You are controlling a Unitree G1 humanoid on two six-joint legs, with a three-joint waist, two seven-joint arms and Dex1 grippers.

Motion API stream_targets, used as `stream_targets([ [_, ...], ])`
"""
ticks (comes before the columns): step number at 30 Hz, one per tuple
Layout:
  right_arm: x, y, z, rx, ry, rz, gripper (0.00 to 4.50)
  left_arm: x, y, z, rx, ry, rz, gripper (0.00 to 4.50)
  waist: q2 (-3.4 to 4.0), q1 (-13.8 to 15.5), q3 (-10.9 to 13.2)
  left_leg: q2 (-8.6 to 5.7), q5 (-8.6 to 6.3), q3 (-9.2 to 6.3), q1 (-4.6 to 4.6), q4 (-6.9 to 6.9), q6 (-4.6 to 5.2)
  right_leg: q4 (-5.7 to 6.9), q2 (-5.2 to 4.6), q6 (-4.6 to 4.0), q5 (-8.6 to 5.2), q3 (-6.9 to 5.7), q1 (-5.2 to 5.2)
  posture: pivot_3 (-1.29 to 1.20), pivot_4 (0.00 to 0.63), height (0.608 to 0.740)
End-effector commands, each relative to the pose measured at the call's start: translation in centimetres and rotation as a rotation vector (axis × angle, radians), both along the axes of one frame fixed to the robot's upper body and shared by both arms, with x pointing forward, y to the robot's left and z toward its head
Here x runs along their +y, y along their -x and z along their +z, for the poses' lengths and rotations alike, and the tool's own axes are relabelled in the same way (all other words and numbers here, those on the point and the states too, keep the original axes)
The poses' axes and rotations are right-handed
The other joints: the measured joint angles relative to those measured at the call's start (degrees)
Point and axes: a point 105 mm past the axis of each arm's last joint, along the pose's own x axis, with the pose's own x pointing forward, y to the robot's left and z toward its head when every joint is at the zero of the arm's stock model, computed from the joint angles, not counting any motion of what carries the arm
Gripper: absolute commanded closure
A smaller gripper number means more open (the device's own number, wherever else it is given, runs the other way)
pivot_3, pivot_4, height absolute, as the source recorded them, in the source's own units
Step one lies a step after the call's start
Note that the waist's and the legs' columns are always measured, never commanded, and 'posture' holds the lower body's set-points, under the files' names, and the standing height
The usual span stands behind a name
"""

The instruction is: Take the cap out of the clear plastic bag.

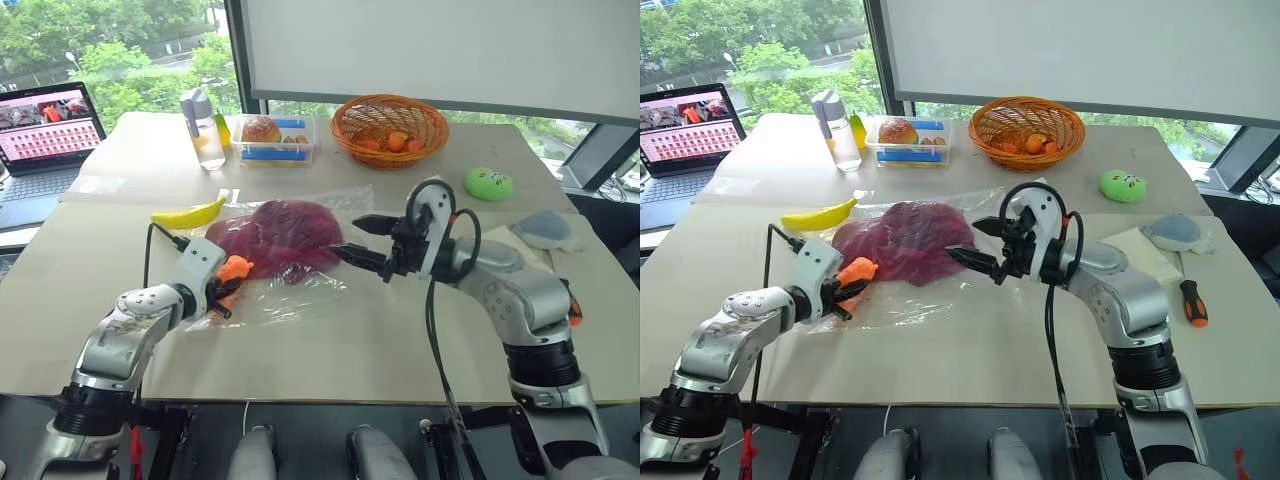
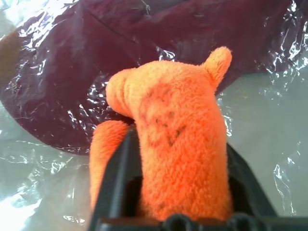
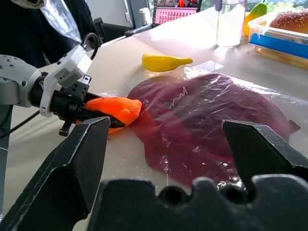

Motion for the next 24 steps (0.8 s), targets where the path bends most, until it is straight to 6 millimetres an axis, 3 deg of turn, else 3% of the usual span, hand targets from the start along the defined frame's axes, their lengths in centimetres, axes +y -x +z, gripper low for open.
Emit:
stream_targets([
  [1,0.2,0.1,1.3,-0.057,-0.018,0.007,0.0,4.6,-2.2,5.0,-0.267,-0.054,0.238,4.32,0.0,-0.03,0.0,0.0,0.0,0.0,0.0,0.01,0.0,0.0,0.0,0.0,0.01,0.0,0.0,0.0,0.15,0.737],
  [4,0.7,0.1,1.5,-0.057,-0.029,0.025,0.0,8.9,-2.5,8.7,-0.428,-0.027,0.426,4.32,-0.14,-0.09,0.08,0.02,0.0,-0.05,-0.02,0.02,0.01,0.02,0.02,0.0,0.02,-0.05,-0.02,0.0,0.15,0.737],
  [7,1.1,0.1,1.7,-0.06,-0.035,0.041,0.0,11.6,-2.3,9.7,-0.47,-0.016,0.517,4.32,-0.14,-0.06,0.08,0.0,0.0,-0.08,-0.07,0.01,0.0,0.0,0.01,0.0,0.01,-0.08,-0.02,0.0,0.15,0.737],
  [11,2.3,0.5,2.7,-0.07,-0.063,0.085,0.0,16.6,-1.5,8.2,-0.4,0.019,0.641,4.32,-0.14,-0.23,0.08,0.0,-0.01,-0.08,-0.07,-0.02,0.01,0.05,0.0,0.0,0.01,-0.12,-0.05,0.0,0.15,0.737],
  [15,3.1,0.6,2.9,-0.077,-0.057,0.109,0.0,19.5,-1.6,6.2,-0.331,0.034,0.715,4.32,-0.2,0.12,0.08,0.02,0.0,-0.12,-0.08,0.06,0.0,0.08,-0.02,-0.02,0.03,-0.24,-0.01,0.0,0.15,0.737],
  [19,3.1,0.8,2.9,-0.079,-0.048,0.118,0.0,21.1,-0.7,3.1,-0.245,0.06,0.761,4.32,-0.24,0.94,0.06,0.02,-0.01,-0.14,-0.18,0.07,0.0,0.05,-0.03,-0.03,0.03,-0.31,-0.06,0.0,0.15,0.737],
  [21,3.1,0.7,2.7,-0.079,-0.039,0.114,0.0,22.0,0.0,1.7,-0.214,0.082,0.8,3.42,-0.25,1.2,0.06,0.03,-0.01,-0.14,-0.23,0.05,-0.01,0.05,-0.03,-0.03,0.03,-0.33,-0.1,0.0,0.15,0.737],
  [24,3.0,0.7,2.5,-0.08,-0.03,0.112,0.0,22.3,0.5,0.5,-0.2,0.123,0.821,2.41,-0.25,1.22,0.06,0.04,-0.01,-0.14,-0.26,0.05,-0.01,0.07,-0.04,-0.06,0.04,-0.36,-0.14,0.0,0.15,0.737],
])
